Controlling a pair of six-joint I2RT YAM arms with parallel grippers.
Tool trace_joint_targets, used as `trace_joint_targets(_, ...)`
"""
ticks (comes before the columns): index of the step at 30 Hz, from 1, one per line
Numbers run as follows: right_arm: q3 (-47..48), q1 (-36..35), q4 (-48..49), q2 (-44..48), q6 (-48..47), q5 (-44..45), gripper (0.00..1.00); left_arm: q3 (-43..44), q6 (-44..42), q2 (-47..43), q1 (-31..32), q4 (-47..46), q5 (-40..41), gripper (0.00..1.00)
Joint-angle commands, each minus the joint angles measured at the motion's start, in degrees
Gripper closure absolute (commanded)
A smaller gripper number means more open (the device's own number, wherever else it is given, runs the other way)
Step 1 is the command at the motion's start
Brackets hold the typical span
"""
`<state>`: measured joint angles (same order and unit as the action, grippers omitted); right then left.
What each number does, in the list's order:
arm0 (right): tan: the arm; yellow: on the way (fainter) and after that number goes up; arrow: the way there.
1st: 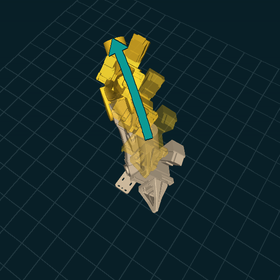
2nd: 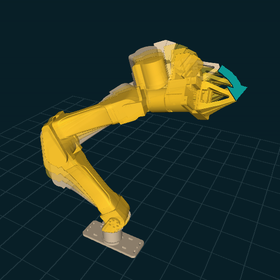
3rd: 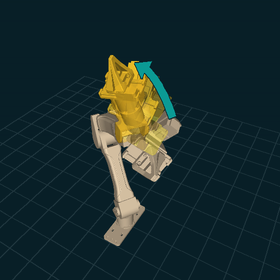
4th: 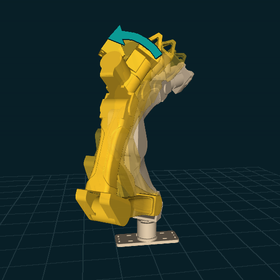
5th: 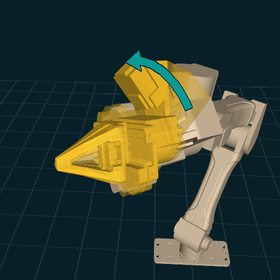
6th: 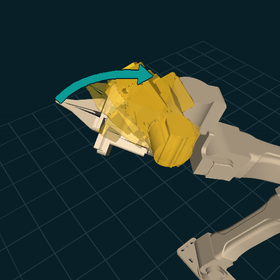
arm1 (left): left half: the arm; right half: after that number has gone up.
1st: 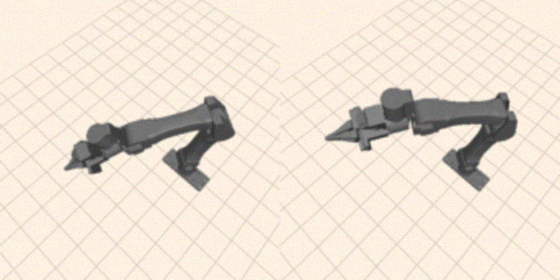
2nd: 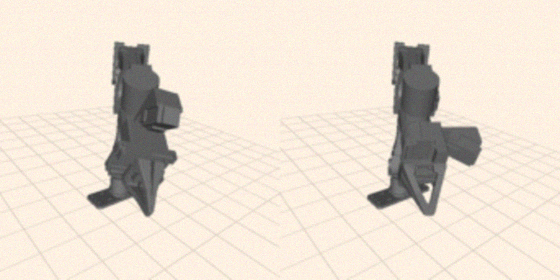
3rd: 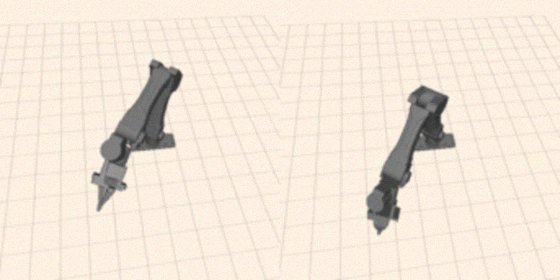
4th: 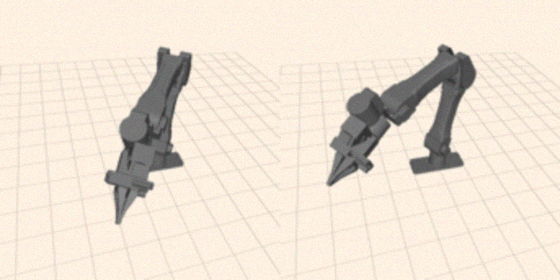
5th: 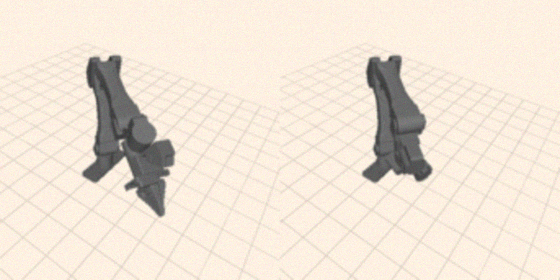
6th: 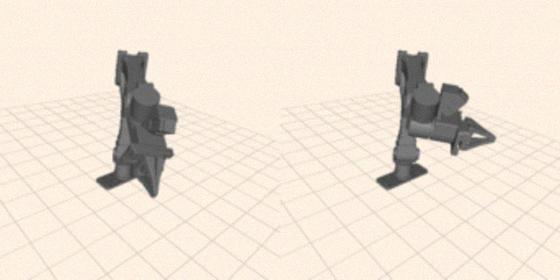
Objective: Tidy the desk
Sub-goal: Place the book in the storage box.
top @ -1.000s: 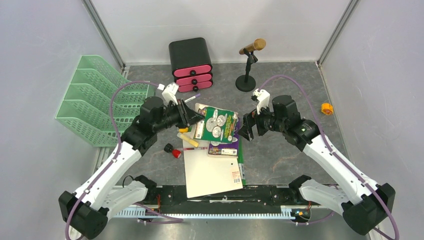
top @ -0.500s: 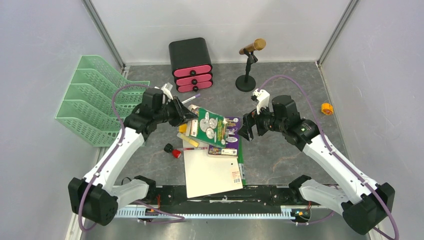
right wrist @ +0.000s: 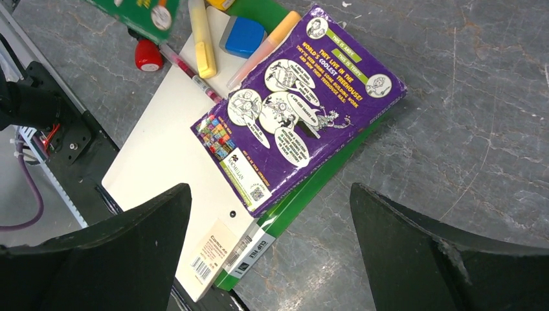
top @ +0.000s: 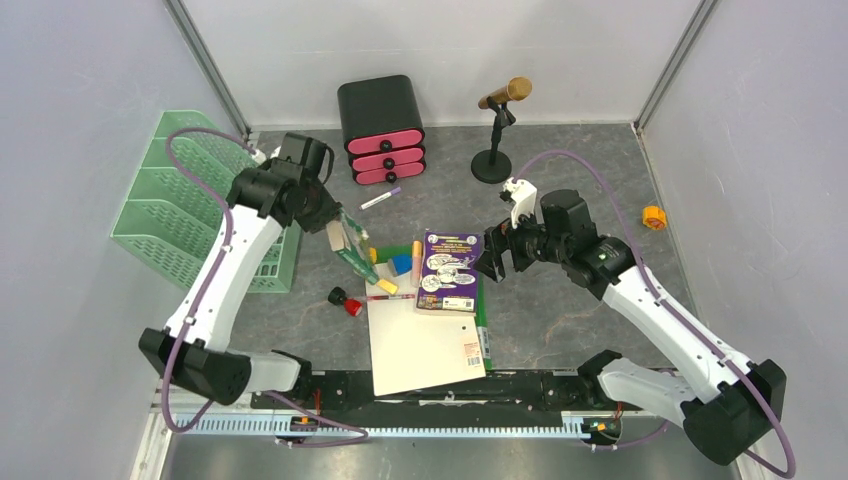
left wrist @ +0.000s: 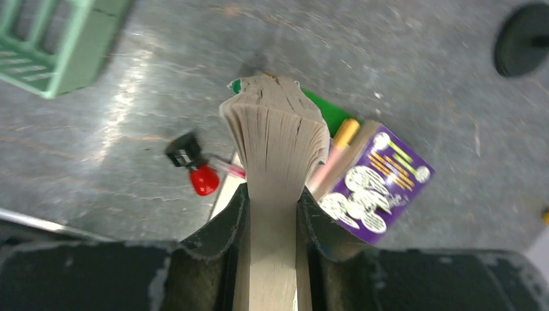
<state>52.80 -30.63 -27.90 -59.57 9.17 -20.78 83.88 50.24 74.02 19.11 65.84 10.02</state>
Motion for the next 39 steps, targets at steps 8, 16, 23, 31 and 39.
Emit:
trace_joint_targets(8,1.93,0.05,0.70,-1.16,0.41,-0.74,0.02,16.42,12.75,6.42,-0.23,15.30,21.72,0.98)
trace_joint_targets(16,1.12,0.07,0.11,-0.81,0.58,-0.93,0.02,17.86,14.27,3.41,-0.26,9.30,27.53,0.98)
trace_joint_targets(23,1.03,0.00,-0.49,-0.57,0.23,-2.06,0.02,16.34,15.43,0.06,-0.28,7.18,35.01,0.98)
trace_joint_targets(31,-0.69,0.10,-0.49,0.24,0.54,-1.93,0.02,15.17,9.70,-1.82,-0.26,7.11,40.98,0.98)
trace_joint_targets(39,-2.49,0.02,-0.73,0.44,1.11,-2.55,0.02,6.87,5.38,-9.66,-0.33,1.23,44.10,0.98)
